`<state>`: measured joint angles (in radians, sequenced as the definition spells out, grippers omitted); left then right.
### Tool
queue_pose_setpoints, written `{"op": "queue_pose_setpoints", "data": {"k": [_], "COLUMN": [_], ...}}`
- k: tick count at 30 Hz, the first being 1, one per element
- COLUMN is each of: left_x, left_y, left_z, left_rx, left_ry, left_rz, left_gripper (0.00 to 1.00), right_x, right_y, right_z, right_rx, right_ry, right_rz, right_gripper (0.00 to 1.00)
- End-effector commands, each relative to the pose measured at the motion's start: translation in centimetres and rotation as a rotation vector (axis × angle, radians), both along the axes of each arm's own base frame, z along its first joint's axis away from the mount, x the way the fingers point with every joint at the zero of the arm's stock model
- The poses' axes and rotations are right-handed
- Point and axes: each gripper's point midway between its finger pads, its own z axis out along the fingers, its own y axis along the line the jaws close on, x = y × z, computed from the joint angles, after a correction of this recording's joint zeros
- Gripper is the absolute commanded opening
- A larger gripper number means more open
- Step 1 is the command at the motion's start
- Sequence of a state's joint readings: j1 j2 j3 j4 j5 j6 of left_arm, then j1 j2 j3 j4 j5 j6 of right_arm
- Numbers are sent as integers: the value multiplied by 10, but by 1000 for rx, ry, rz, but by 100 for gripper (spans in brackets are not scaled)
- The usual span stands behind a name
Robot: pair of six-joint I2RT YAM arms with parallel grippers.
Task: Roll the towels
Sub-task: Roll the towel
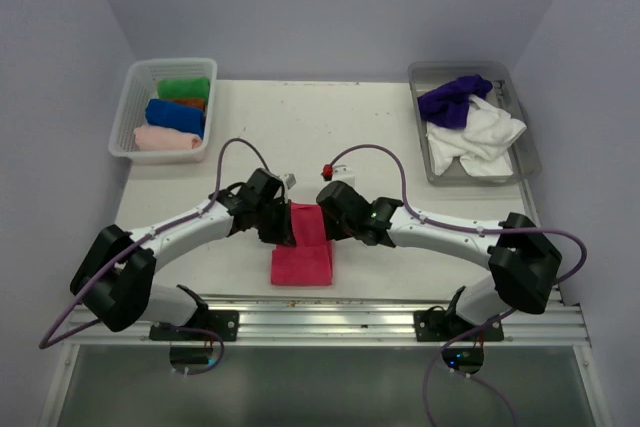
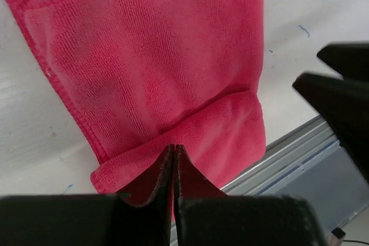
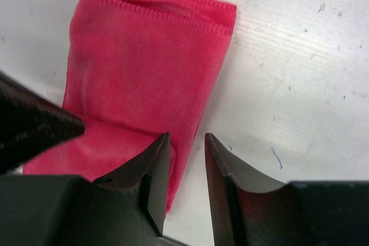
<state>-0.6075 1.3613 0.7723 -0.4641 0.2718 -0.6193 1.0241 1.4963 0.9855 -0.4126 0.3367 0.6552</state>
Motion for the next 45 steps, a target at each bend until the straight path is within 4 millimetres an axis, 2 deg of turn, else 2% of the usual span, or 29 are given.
{"op": "queue_pose_setpoints", "data": {"k": [1, 3, 5, 6, 7, 8, 9, 10, 11, 12, 13, 16, 18, 20, 21, 22, 23, 24, 25, 27, 28, 31, 34, 38, 41, 42, 43, 44, 45], "left_x": [9, 14, 31, 34, 53, 61, 66, 87, 92, 109, 114, 127, 131, 129, 127, 125, 121, 115, 112, 107, 111, 106, 94, 84, 76, 71, 67, 69, 61], "left_y": [-18, -14, -12, -9, -14, -17, -15, -24, -26, -36, -40, -51, -51, -43, -41, -38, -34, -31, -27, -10, 5, 40, 56, 66, 66, 65, 61, 55, 52], "left_z": [-5, -26, -33, -47, -39, -40, -49, -36, -36, -29, -27, -18, -4, 6, 20, 27, 33, 46, 52, 61, 63, 62, 56, 43, 31, 25, 23, 23, 17], "left_rx": [-54, 4, 67, 114, 128, 139, 178, 176, 193, 196, 196, 192, 199, 221, 212, 208, 201, 175, 142, 120, 128, 166, 175, 162, 129, 117, 89, 52, 24], "left_ry": [-30, -16, -44, -26, -66, -75, -63, -112, -109, -141, -147, -170, -201, -212, -239, -247, -245, -263, -254, -247, -239, -204, -176, -145, -102, -74, -55, -58, -32], "left_rz": [13, 17, 26, 7, 14, 3, -22, -23, -44, -70, -87, -137, -150, -149, -150, -149, -148, -139, -130, -65, -10, 102, 170, 252, 294, 311, 308, 309, 320], "left_gripper": [5, 4, 3, 2, 2, 2, 2, 2, 2, 3, 3, 3, 5, 6, 8, 9, 11, 13, 14, 18, 18, 19, 21, 29, 30, 31, 32, 35, 38], "right_x": [21, 31, 35, 34, 30, 28, 25, 20, 17, 12, 6, 2, 0, 3, -1, 3, 8, -1, 4, 1, 0, -3, 0, 0, -1, -2, -2, -5, -4], "right_y": [11, 12, 10, 8, 6, 6, 7, 1, 2, 4, 0, -11, -18, -20, -20, -13, -15, -9, 1, 12, 19, 33, 38, 43, 46, 45, 45, 46, 50], "right_z": [-7, -7, -11, -12, -14, -13, -12, -18, -11, -11, -15, -6, 3, 13, 13, 24, 27, 18, 29, 25, 18, 11, -1, -29, -46, -53, -54, -55, -47], "right_rx": [109, 118, 90, 84, 92, 108, 125, 126, 161, 185, 189, 196, 190, 167, 134, 121, 47, -33, -56, -169, -212, -304, -365, -422, -423, -443, -442, -425, -388], "right_ry": [21, 7, 19, 30, 40, 44, 51, 69, 69, 77, 90, 73, 49, 8, -2, -33, -88, -90, -133, -195, -202, -263, -275, -254, -232, -214, -210, -198, -209], "right_rz": [-4, -17, -48, -55, -58, -66, -66, -72, -77, -67, -65, -79, -74, -49, -23, 0, 29, 87, 119, 232, 273, 382, 435, 495, 516, 520, 516, 519, 516], "right_gripper": [34, 33, 31, 30, 30, 29, 29, 29, 29, 29, 30, 30, 31, 33, 35, 37, 38, 40, 42, 47, 51, 56, 56, 56, 49, 44, 32, 27, 22]}}
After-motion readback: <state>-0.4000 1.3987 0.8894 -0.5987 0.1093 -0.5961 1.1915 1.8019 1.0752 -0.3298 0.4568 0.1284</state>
